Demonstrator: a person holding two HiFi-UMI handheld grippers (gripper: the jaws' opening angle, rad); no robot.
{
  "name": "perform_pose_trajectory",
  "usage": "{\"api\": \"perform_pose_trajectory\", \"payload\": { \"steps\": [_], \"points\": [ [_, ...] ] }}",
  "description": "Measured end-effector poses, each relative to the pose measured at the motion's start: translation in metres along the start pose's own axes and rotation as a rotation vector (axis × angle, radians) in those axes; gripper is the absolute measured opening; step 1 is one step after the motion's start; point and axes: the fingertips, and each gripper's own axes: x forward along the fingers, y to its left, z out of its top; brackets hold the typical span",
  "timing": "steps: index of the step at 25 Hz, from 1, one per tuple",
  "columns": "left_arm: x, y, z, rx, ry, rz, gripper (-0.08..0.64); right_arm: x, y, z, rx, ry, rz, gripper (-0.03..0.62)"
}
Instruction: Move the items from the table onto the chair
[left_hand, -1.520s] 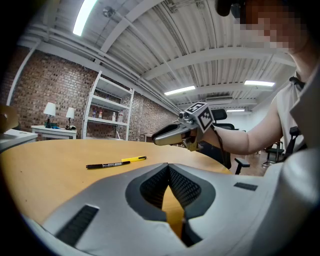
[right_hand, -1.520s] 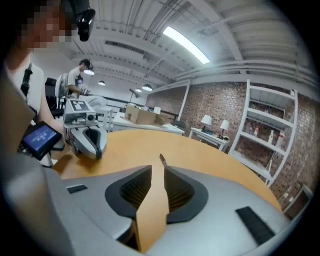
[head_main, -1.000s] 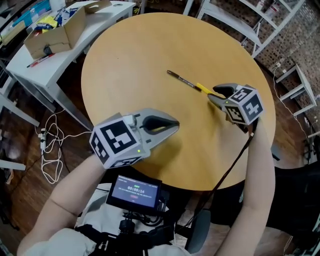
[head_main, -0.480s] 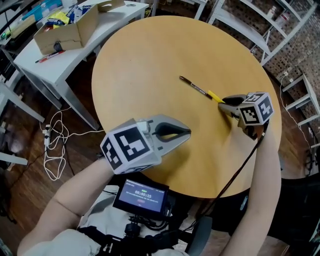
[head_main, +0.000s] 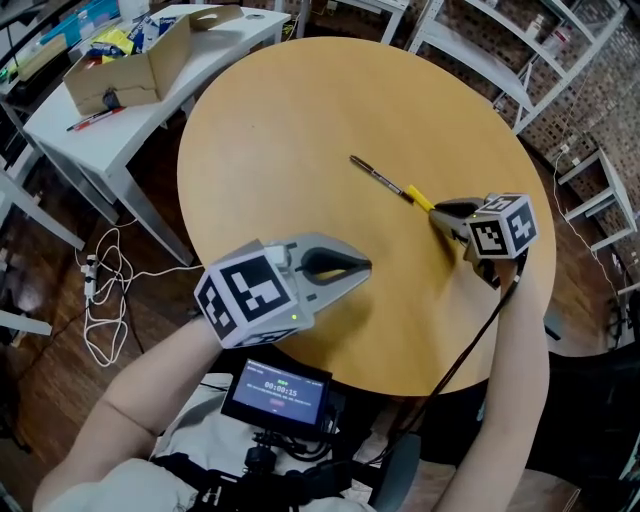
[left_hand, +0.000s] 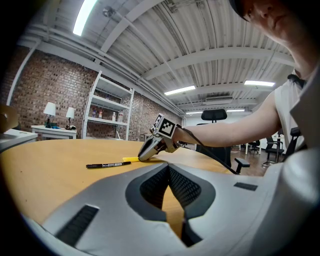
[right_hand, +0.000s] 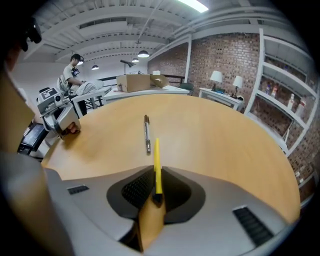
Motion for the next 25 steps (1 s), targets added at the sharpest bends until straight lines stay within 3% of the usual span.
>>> {"api": "perform_pose_trajectory", "payload": {
  "steps": [5, 11, 16, 25],
  "points": [
    [-0.003, 0.001, -0.001, -0.015, -0.013, 0.011, 0.009, -0.032, 0.009, 0.006, 0.058, -0.159, -0.017, 0.060],
    [0.007, -0.003, 0.003, 0.016, -0.030, -0.050, 0.009, -0.086, 0.034, 0.018, 0.070, -0.359, -0.036, 0.060],
    [0.021, -0.019, 0.001, 0.012, -0.017, -0.082, 0.009, -0.125, 0.052, 0.000, 0.140, -0.475, -0.057, 0.060],
    [0.066, -0.053, 0.008, 0.026, -0.012, -0.156, 0.009, -0.208, 0.049, -0.050, 0.177, -0.554, -0.252, 0.060]
  ]
}}
